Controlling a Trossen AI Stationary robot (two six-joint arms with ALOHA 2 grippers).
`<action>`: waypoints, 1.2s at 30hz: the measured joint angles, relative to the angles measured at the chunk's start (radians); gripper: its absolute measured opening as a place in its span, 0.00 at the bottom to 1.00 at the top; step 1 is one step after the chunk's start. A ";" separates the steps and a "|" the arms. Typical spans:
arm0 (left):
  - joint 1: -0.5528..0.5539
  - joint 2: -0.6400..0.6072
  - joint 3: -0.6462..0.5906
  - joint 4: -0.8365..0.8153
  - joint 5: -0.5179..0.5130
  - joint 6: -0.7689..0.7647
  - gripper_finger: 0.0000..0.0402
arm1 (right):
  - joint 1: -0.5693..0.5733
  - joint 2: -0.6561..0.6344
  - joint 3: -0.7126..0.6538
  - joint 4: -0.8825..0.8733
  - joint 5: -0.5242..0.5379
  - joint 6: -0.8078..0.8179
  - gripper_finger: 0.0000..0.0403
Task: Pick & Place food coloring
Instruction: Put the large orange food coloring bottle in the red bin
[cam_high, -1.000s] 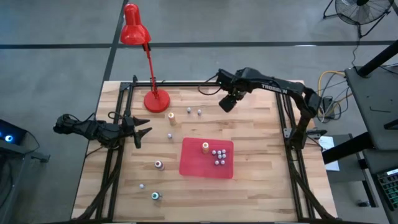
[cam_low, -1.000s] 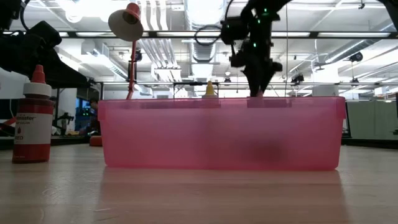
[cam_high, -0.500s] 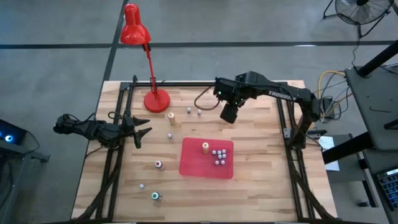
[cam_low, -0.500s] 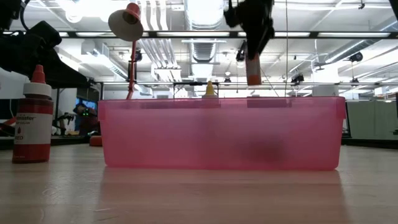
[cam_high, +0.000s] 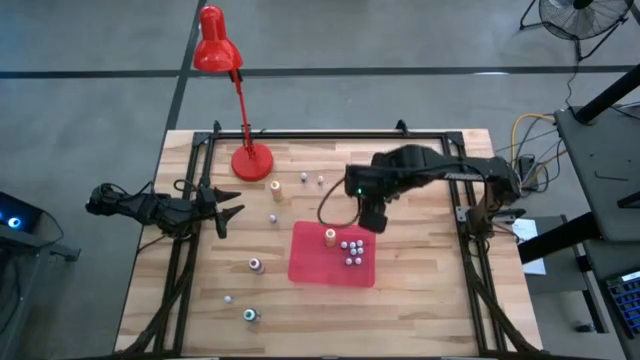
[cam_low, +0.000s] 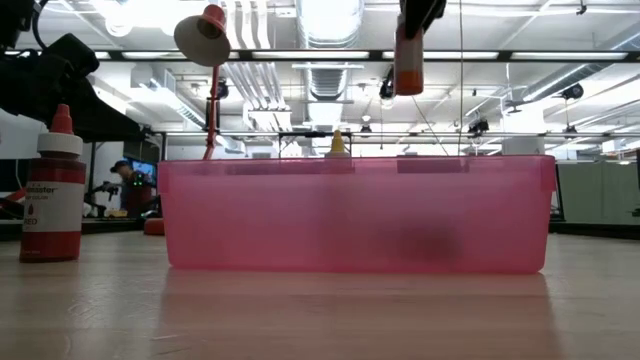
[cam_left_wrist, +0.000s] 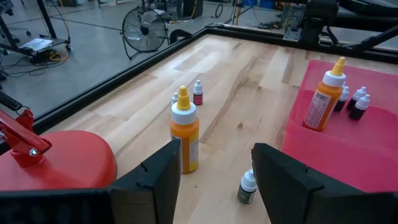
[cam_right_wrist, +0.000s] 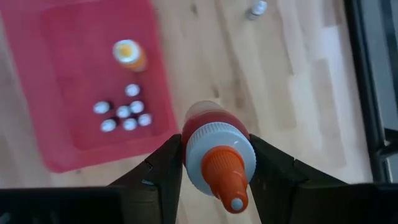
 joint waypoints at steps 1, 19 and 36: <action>0.000 0.000 0.000 0.000 0.000 0.000 0.42 | 0.015 0.000 -0.002 0.003 0.000 0.002 0.35; 0.000 0.000 0.000 0.000 0.000 0.000 0.42 | 0.206 0.005 -0.129 0.241 -0.106 0.045 0.35; 0.000 0.000 0.000 0.000 0.000 0.000 0.42 | 0.212 0.096 -0.174 0.363 -0.105 0.010 0.35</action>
